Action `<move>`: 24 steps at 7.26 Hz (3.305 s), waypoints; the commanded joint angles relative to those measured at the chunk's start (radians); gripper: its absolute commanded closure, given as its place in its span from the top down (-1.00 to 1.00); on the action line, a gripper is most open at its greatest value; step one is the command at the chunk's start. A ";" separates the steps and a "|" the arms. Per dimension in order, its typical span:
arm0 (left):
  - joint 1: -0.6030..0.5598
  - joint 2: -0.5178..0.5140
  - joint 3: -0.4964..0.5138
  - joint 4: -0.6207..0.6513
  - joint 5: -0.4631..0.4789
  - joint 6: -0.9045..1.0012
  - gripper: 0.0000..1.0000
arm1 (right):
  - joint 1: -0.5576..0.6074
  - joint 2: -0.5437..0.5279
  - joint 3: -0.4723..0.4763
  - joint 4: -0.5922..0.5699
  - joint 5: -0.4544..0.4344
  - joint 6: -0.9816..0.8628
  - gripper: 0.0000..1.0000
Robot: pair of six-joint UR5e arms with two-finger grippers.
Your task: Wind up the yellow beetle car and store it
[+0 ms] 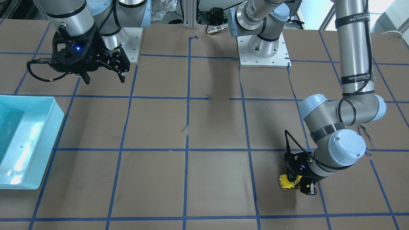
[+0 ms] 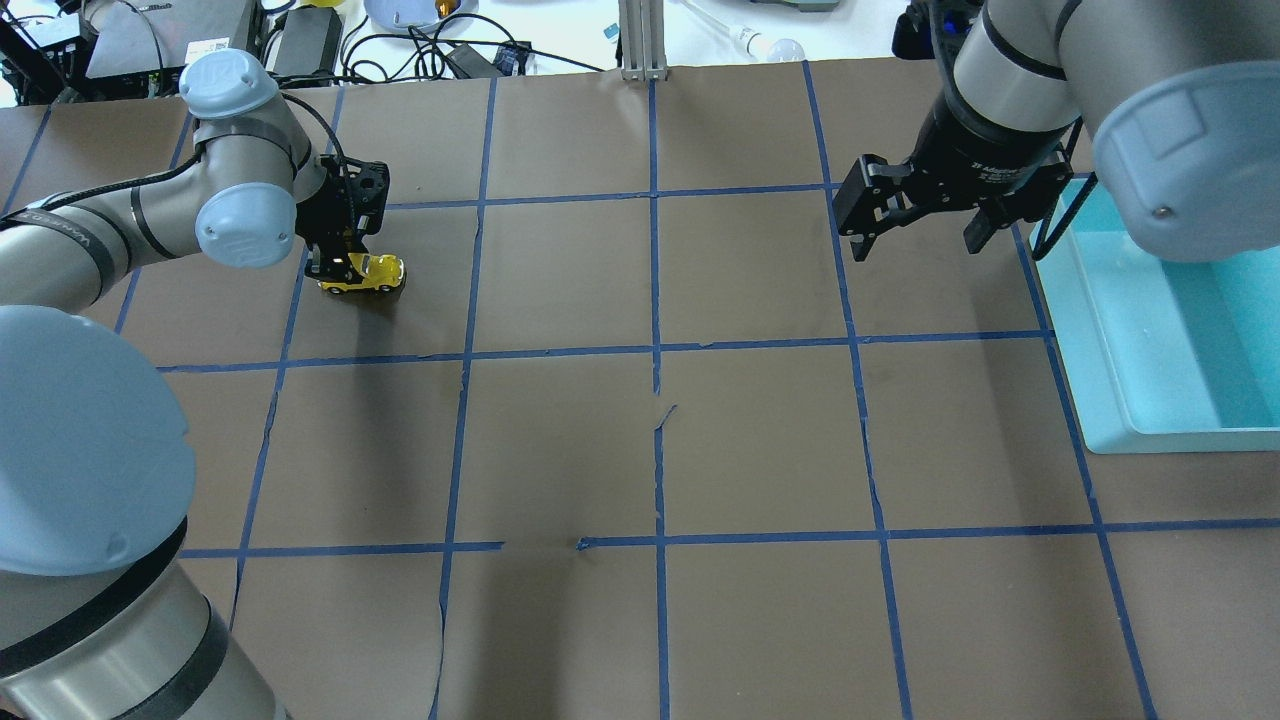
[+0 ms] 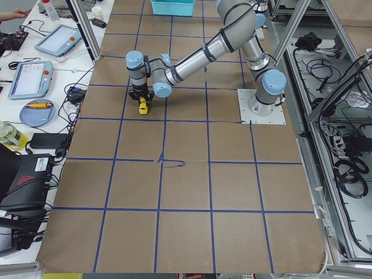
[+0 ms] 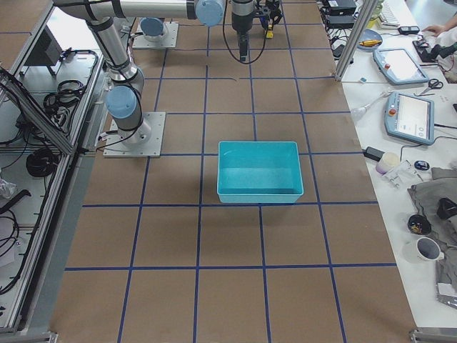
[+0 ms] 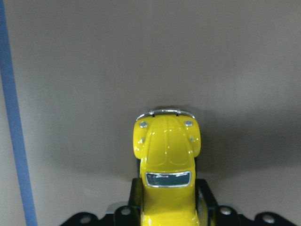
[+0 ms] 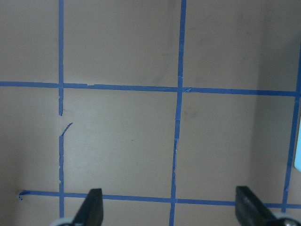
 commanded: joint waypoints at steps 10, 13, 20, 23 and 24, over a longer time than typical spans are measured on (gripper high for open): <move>0.001 -0.002 0.002 -0.002 -0.008 -0.012 1.00 | -0.004 -0.001 0.007 0.011 -0.002 -0.002 1.00; 0.001 0.000 0.003 -0.002 -0.008 -0.012 1.00 | -0.006 0.001 0.007 0.009 -0.002 -0.006 1.00; 0.001 0.000 0.003 -0.002 -0.008 -0.015 1.00 | -0.014 -0.001 0.007 0.008 -0.078 -0.006 1.00; 0.001 0.001 0.003 -0.002 -0.008 -0.020 1.00 | -0.029 0.039 0.007 -0.049 -0.100 -0.221 0.99; 0.001 0.015 0.008 -0.004 -0.010 -0.058 1.00 | -0.035 0.082 0.007 -0.104 -0.102 -0.340 1.00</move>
